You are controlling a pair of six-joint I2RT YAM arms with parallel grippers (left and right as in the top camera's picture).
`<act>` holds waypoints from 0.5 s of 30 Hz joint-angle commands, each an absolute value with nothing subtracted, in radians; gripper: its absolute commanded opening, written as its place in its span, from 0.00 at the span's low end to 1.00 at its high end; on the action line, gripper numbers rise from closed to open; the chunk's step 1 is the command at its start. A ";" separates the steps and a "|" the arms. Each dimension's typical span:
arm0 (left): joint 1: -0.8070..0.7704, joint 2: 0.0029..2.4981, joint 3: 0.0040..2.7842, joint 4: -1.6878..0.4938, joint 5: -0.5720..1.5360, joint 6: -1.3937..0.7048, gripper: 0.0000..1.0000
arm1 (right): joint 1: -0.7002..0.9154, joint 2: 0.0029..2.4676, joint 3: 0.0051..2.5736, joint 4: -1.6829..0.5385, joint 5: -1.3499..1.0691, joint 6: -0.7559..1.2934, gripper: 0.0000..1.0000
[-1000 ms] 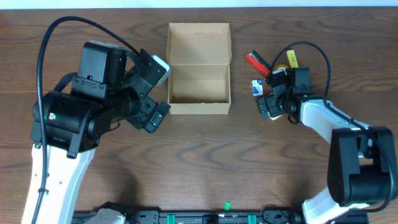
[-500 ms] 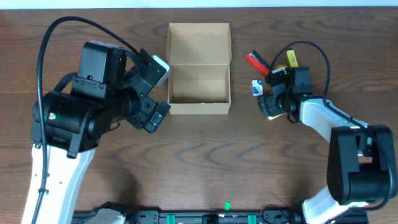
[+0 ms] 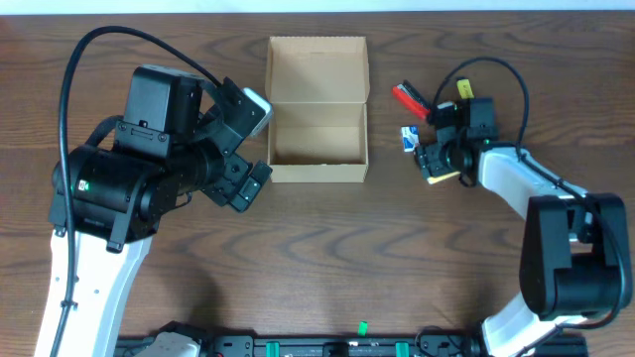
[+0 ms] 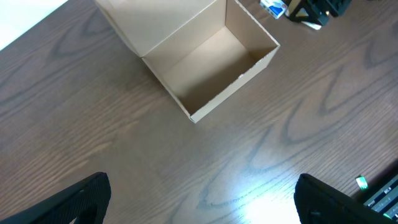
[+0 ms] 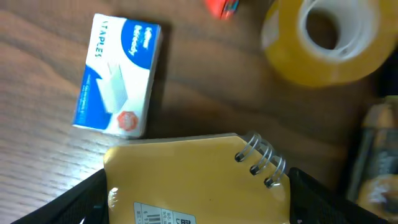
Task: Pack container
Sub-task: 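Lower right gripper and grasp the yellow spiral notepad, then carry the notepad left over the cardboard box with right gripper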
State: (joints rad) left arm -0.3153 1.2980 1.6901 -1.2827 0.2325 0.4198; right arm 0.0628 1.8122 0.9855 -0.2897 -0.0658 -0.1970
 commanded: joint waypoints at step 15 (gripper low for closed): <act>-0.315 1.301 1.707 -1.285 0.226 0.426 0.95 | 0.132 1.705 1.455 -0.561 -0.072 -0.140 0.46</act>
State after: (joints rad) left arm -0.3153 1.2984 1.6901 -1.2827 0.2321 0.4198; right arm 0.0864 1.7355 1.4174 -0.5571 -0.0570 -0.1753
